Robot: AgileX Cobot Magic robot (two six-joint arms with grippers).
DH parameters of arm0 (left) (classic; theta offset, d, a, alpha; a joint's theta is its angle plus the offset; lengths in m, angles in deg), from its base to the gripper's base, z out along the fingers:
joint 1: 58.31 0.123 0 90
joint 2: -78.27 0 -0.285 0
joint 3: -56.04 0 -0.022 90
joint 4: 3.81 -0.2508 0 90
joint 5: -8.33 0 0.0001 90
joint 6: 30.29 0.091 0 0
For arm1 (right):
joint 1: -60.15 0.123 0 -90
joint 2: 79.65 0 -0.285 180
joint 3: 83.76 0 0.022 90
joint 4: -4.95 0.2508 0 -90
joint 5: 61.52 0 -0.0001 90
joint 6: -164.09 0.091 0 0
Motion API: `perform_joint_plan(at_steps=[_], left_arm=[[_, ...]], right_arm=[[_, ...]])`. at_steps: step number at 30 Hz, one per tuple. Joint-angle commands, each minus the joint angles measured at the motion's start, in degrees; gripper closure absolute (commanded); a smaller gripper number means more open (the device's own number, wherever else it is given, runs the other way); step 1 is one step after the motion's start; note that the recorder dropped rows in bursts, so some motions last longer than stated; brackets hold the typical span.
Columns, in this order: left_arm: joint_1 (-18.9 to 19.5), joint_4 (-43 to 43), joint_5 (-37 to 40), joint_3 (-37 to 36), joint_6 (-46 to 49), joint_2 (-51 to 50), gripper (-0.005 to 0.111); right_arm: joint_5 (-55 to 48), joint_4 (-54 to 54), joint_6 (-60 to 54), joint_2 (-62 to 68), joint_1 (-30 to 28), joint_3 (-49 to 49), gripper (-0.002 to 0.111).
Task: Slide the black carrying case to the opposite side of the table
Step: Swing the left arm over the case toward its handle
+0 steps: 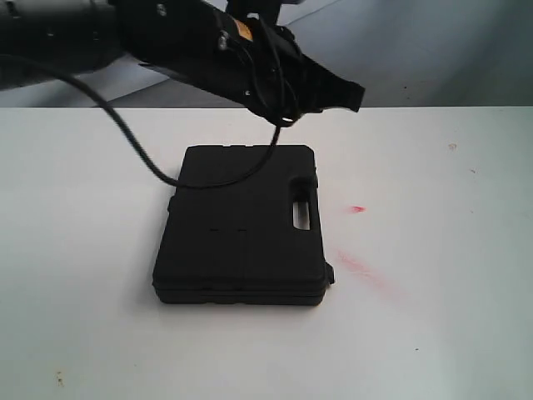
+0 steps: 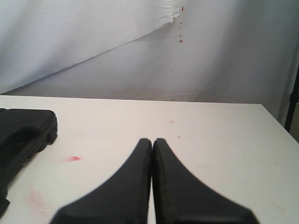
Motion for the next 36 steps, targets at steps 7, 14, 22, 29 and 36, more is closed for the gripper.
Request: perform_joint_plan(at_steps=[7, 14, 22, 29, 36], left_arm=[[-2.3, -11.4, 11.1, 16.2, -16.1, -13.8, 0.107], [-2.6, -11.5, 20.1, 29.8, -21.8, -23.8, 0.107], [-2.6, -21.7, 35.1, 43.7, -34.4, -33.5, 0.107], [-1.9, -18.9, 39.3, 48.5, -40.9, -38.2, 0.107], [-1.5, -12.7, 39.7, 48.5, -43.9, -41.4, 0.107]], right_arm=[[0.9, -0.4, 0.0, -0.2, 0.1, -0.2, 0.108], [0.9, -0.2, 0.0, -0.2, 0.1, -0.2, 0.108], [0.9, -0.2, 0.0, -0.2, 0.1, -0.2, 0.108], [0.9, -0.2, 0.0, -0.2, 0.1, -0.2, 0.108], [0.9, -0.2, 0.0, -0.2, 0.1, -0.2, 0.108]])
